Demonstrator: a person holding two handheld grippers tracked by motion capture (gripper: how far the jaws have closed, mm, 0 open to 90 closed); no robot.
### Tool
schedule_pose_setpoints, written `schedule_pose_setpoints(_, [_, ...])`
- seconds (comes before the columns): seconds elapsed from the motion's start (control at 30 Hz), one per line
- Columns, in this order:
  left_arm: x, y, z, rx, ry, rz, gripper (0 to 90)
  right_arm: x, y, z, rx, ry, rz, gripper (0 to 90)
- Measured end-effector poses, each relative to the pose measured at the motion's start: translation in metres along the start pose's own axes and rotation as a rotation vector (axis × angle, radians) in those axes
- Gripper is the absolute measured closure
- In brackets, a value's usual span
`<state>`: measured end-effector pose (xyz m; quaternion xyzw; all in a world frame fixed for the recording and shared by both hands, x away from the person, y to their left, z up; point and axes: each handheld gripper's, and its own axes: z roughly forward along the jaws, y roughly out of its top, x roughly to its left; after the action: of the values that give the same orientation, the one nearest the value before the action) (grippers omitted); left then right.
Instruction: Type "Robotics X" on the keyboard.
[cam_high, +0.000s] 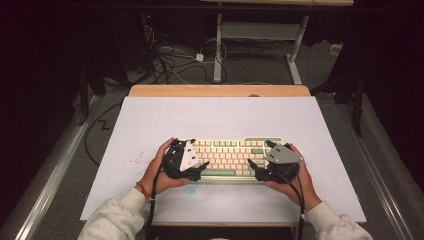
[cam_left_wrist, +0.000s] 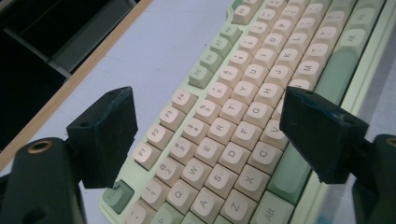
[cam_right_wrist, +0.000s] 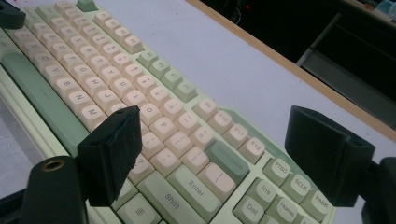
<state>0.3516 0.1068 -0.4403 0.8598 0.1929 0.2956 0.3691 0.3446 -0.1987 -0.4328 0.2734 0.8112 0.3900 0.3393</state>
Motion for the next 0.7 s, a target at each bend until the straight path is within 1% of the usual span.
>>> schedule_pose_setpoints(0.13, [-0.002, 0.002, 0.000, 0.003, 0.000, 0.004, 18.1, 0.002, 0.002, -0.001, -0.002, -0.001, -0.003, 19.4])
schedule_pose_setpoints(0.2, [-0.003, 0.003, -0.002, 0.000, 0.012, 0.008, 18.1, 0.003, 0.003, -0.001, -0.004, -0.004, -0.008, 19.5])
schedule_pose_setpoints(0.3, [-0.001, 0.002, -0.006, -0.001, 0.029, 0.011, 18.1, 0.004, 0.003, -0.003, -0.005, -0.005, -0.011, 19.6])
schedule_pose_setpoints(0.37, [0.000, 0.001, -0.009, -0.007, 0.026, 0.004, 18.1, 0.004, 0.004, -0.004, -0.002, -0.011, -0.014, 19.6])
schedule_pose_setpoints(0.43, [0.000, 0.001, -0.012, -0.002, 0.032, 0.013, 18.1, 0.004, 0.004, -0.005, -0.004, -0.011, -0.013, 19.6])
schedule_pose_setpoints(0.5, [0.000, 0.000, -0.014, -0.001, 0.029, 0.013, 18.1, 0.005, 0.005, -0.007, 0.001, -0.016, -0.017, 19.6])
schedule_pose_setpoints(0.57, [0.000, 0.000, -0.016, -0.002, 0.039, 0.019, 18.0, 0.005, 0.005, -0.008, -0.003, -0.019, -0.016, 19.7])
schedule_pose_setpoints(0.63, [0.001, -0.001, -0.018, -0.006, 0.038, 0.013, 18.0, 0.005, 0.005, -0.009, -0.003, -0.020, -0.019, 19.7])
schedule_pose_setpoints(0.7, [0.001, -0.001, -0.021, -0.006, 0.047, 0.019, 18.1, 0.005, 0.005, -0.011, -0.008, -0.020, -0.019, 19.7])
